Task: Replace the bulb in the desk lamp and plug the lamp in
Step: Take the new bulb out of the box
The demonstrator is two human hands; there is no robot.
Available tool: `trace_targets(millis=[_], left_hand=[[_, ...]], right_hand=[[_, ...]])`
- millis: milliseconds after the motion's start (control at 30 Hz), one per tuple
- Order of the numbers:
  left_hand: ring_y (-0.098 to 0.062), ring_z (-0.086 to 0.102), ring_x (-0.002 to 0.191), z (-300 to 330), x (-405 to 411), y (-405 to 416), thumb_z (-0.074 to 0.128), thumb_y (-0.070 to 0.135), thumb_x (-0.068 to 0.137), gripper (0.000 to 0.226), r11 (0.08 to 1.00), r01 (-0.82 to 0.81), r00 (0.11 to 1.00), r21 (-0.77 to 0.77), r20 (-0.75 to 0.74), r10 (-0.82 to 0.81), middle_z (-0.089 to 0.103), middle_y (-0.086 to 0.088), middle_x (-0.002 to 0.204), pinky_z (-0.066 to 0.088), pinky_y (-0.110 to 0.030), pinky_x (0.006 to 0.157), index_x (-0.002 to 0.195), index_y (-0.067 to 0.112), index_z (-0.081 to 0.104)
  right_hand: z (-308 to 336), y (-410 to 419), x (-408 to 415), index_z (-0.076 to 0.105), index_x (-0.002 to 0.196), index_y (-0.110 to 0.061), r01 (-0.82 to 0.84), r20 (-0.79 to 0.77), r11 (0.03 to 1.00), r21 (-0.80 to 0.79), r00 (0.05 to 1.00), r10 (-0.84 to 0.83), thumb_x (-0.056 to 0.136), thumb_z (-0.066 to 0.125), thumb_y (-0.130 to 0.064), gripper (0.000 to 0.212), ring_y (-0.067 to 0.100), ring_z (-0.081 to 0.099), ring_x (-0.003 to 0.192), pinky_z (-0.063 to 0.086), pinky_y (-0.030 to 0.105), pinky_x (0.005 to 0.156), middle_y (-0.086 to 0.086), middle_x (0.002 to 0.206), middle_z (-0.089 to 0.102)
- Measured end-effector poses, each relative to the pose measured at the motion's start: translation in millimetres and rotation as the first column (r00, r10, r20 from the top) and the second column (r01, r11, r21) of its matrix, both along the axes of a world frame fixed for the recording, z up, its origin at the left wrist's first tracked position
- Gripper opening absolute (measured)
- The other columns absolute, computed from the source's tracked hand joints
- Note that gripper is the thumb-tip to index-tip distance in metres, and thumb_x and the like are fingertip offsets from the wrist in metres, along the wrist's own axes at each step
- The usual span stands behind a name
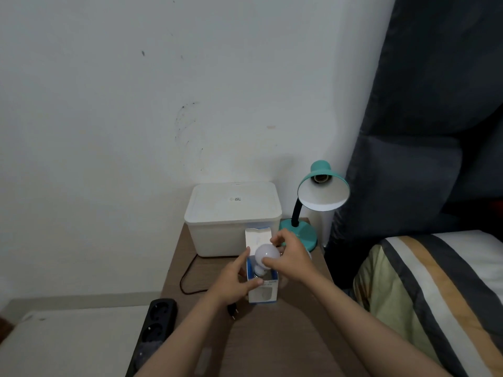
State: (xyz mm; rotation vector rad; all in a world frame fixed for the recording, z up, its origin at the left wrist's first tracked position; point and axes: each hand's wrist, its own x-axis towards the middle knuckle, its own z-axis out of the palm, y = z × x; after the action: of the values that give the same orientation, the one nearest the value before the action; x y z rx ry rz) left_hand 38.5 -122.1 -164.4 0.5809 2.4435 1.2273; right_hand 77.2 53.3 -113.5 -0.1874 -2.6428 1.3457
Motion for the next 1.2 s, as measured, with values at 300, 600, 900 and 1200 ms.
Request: trace_targets(millis=[300,600,900,1200], left_hand=[[-0.012,0.051,0.105,0,9,3,0.069,0.042,0.079,0.083,0.996,-0.089,0.994,0.018,-0.061,0.09,0.048,-0.004,0.131,0.048,-0.022,0.08,0.145,0.033,0.02],[-0.013,0.065,0.095,-7,34,10,0.07,0.036,0.08,0.064,0.956,-0.272,0.947,0.108,-0.146,0.286,0.058,-0.003,0.13,0.058,-0.023,0.067,0.136,0.026,0.041],[-0.009,0.065,0.092,-12,36,11,0.071,0.044,0.075,0.053,0.935,-0.323,0.928,0.147,-0.145,0.343,0.066,0.001,0.115,0.059,-0.024,0.068,0.121,0.026,0.052],[-0.007,0.064,0.09,-12,33,10,0.075,0.045,0.071,0.051,0.927,-0.337,0.922,0.166,-0.144,0.36,0.066,0.002,0.113,0.059,-0.028,0.072,0.114,0.024,0.056]], right_hand=[[30,8,1,0.062,0.093,-0.007,0.144,-0.191,0.892,-0.428,0.951,-0.245,0.079,0.033,-0.025,0.037,0.013,0.055,0.08,0.043,0.009,0.063,-0.005,0.087,0.059],[18,11,6,0.067,0.086,-0.02,0.242,-0.039,0.95,-0.199,0.966,-0.254,0.086,0.067,-0.018,0.002,0.009,0.06,0.078,0.039,0.01,0.059,-0.007,0.082,0.063],[21,7,18,0.057,0.129,-0.027,0.141,-0.001,0.989,0.035,0.99,-0.141,0.091,0.062,-0.036,0.04,0.006,0.051,0.091,0.029,0.005,0.056,-0.003,0.111,0.06],[18,1,3,0.068,0.113,-0.025,0.172,-0.028,0.984,0.046,0.985,-0.17,0.088,0.064,-0.037,0.028,0.01,0.06,0.082,0.049,0.023,0.066,-0.005,0.094,0.063]])
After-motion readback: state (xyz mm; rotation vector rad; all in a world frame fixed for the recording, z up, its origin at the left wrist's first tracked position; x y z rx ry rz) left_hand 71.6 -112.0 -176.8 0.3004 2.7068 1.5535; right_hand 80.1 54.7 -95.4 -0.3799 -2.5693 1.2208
